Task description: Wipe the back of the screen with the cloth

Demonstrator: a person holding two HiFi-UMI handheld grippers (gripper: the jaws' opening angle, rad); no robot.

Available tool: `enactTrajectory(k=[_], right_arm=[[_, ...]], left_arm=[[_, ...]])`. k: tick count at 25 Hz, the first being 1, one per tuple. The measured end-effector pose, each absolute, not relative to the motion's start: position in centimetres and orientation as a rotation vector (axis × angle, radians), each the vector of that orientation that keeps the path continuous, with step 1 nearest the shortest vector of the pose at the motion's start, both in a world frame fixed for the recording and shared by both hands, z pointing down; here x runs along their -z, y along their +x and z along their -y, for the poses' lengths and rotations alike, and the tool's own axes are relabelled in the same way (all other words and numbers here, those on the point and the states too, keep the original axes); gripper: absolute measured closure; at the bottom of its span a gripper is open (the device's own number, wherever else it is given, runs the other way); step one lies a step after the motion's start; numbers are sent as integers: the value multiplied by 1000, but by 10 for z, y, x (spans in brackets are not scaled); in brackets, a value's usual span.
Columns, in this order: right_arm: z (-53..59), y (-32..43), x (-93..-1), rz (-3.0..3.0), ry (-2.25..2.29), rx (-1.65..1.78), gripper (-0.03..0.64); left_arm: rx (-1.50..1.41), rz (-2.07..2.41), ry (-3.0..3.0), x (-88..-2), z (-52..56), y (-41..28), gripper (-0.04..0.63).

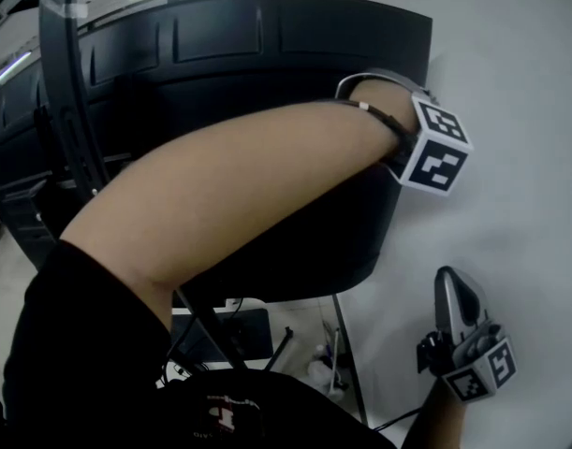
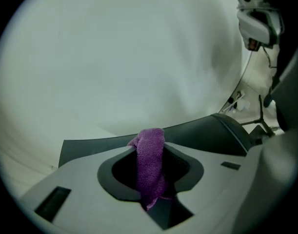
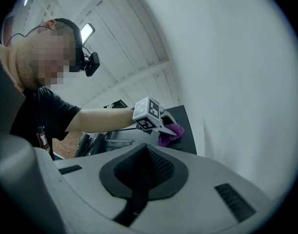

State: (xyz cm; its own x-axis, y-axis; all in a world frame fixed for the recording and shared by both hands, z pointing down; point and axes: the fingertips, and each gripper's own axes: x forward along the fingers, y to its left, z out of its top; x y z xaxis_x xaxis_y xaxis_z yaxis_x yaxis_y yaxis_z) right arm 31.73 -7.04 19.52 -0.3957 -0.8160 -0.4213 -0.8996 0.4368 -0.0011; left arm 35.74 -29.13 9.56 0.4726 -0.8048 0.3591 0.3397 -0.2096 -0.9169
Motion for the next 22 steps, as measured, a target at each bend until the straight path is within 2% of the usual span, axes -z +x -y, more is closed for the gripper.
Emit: enactTrajectory(k=[5,11,16,22], right_arm=[[76,308,-187,-2363,-1416,-333,607],[91,287,-176,-2421,-1286,-336,607],[108,276,-179,-2466,-1211,-309,607],[133,268,-198,-2515,-1198,-226,607]], left_arm=[[936,-299,-1570,-103,214,320,485],[758,-326,-1695,-142,154,203,486],[877,-508,-1737,-237,158,111,486],[1059,-612,-1618,-293,206,86,486]])
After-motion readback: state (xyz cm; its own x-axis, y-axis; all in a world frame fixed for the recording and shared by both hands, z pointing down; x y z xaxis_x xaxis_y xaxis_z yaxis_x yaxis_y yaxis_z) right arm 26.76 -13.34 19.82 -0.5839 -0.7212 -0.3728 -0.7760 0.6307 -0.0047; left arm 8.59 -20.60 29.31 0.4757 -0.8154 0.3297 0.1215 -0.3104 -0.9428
